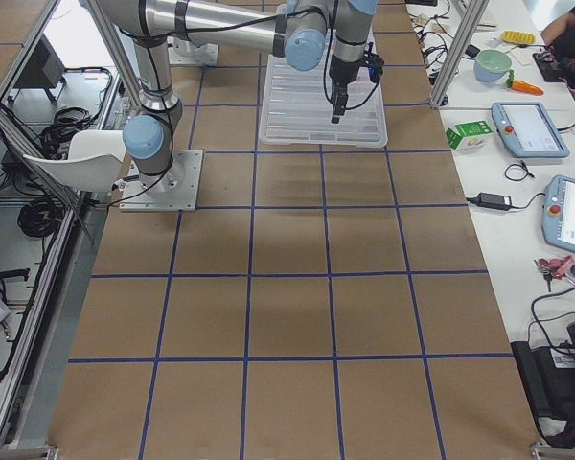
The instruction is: Place red block in blue tray from box
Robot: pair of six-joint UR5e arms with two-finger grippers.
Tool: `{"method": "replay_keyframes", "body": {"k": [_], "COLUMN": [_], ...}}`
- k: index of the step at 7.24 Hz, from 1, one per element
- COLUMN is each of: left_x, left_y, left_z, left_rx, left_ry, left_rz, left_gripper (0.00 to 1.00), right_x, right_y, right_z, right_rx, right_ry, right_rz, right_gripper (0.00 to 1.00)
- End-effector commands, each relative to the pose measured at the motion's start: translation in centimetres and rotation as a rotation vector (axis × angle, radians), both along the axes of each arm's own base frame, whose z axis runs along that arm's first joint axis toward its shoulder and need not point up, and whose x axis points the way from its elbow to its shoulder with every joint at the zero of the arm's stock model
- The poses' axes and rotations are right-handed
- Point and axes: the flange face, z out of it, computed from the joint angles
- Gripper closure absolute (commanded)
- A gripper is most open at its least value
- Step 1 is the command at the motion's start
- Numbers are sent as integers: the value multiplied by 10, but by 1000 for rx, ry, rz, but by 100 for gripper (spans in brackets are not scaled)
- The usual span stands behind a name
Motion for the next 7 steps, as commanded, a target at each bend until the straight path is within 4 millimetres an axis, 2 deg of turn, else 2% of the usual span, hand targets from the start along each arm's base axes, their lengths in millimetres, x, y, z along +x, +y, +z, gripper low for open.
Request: {"method": "replay_keyframes", "body": {"k": [1, 3, 4, 5, 7], "left_x": [9, 11, 11, 13, 10], "left_y": [1, 1, 1, -2, 1], "left_z": [-43, -62, -67, -66, -38], "left_rx": [-10, 16, 23, 22, 22], "left_ry": [-33, -16, -9, -14, -22], "left_rz": [-18, -14, -14, -9, -5], "left_gripper": [100, 100, 44, 30, 20], "right_x": [-46, -86, -102, -108, -117], "right_y": [-10, -8, -6, -3, 1], "right_z": [-15, -19, -21, -41, -69], "right_rx": [22, 40, 46, 81, 76], "right_ry": [-17, -31, -36, -53, -50], "right_rz": [3, 47, 59, 83, 70], "right_gripper": [0, 0, 0, 0, 0]}}
